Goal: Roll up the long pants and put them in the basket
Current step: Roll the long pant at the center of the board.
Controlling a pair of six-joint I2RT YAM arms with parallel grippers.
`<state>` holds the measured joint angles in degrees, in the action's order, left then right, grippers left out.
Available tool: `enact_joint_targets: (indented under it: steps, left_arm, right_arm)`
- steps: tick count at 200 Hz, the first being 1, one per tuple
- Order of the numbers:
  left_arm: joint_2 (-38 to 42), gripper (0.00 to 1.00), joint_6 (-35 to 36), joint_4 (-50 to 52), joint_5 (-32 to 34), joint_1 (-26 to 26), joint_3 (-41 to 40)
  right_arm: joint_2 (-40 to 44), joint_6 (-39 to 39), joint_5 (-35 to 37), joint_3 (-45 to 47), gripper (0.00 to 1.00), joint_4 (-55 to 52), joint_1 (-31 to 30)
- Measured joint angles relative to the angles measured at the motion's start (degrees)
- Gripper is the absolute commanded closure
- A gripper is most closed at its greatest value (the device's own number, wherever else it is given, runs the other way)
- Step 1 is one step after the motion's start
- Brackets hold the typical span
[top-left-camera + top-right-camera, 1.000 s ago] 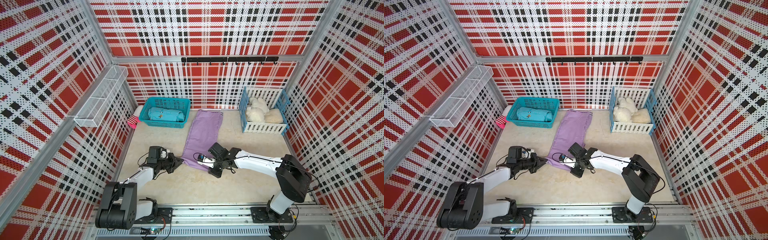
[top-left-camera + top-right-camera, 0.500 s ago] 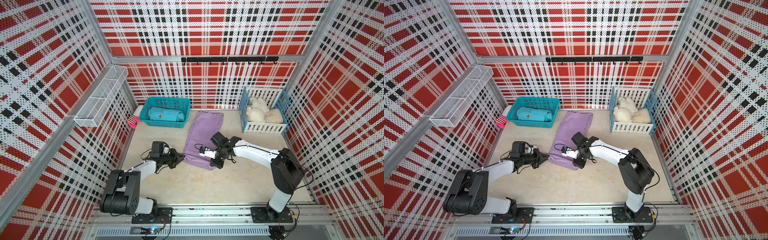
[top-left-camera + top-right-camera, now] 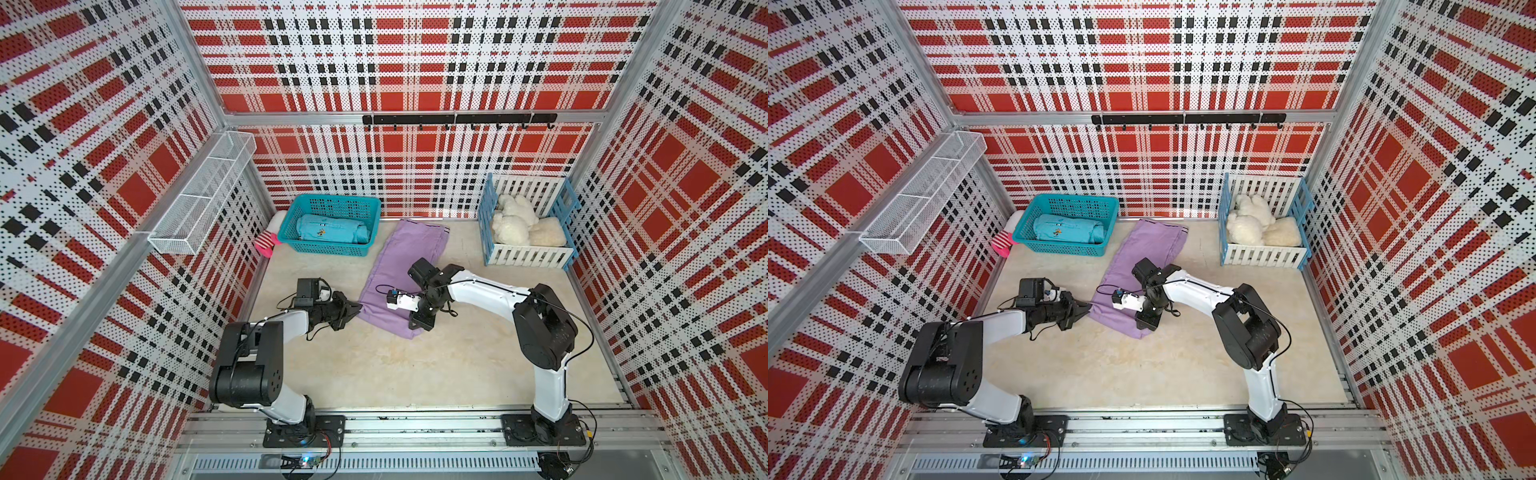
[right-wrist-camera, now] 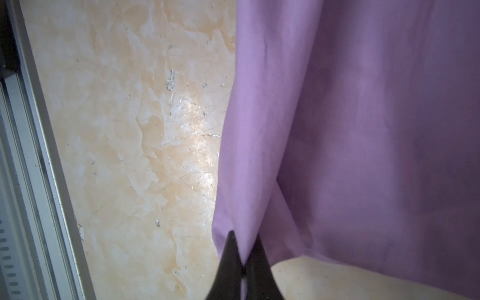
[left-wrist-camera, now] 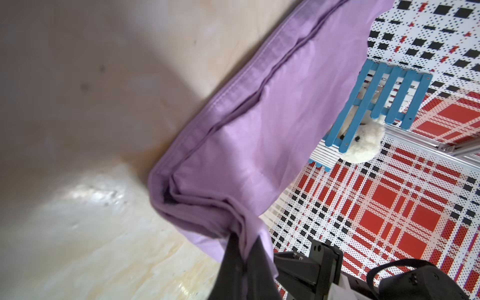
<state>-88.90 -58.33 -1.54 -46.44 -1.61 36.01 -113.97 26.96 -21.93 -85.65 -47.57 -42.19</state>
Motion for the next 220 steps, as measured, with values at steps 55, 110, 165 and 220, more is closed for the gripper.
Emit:
enact_joint_targets:
  steps: [55, 110, 165, 220]
  left_arm:
    - [-3.6, 1.00, 2.7, 2.1, 0.2, -2.0, 2.4]
    - [-7.8, 0.81, 7.3, 5.6, 3.3, -4.2, 5.9]
    - [1.3, 0.73, 7.8, 7.7, 12.0, -6.6, 6.4]
    - [17.7, 0.87, 9.9, 7.5, 20.6, -2.4, 4.0]
  right_arm:
    - [-5.8, -0.5, -0.8, -4.5, 1.00, -1.2, 0.1]
    - [-8.3, -2.6, -0.3, -6.5, 1.00, -0.7, 0.1]
    - [-9.0, -3.8, 0.3, -8.0, 1.00, -1.5, 0.1]
    - [-10.1, -4.1, 1.5, -10.7, 1.00, -2.1, 0.1]
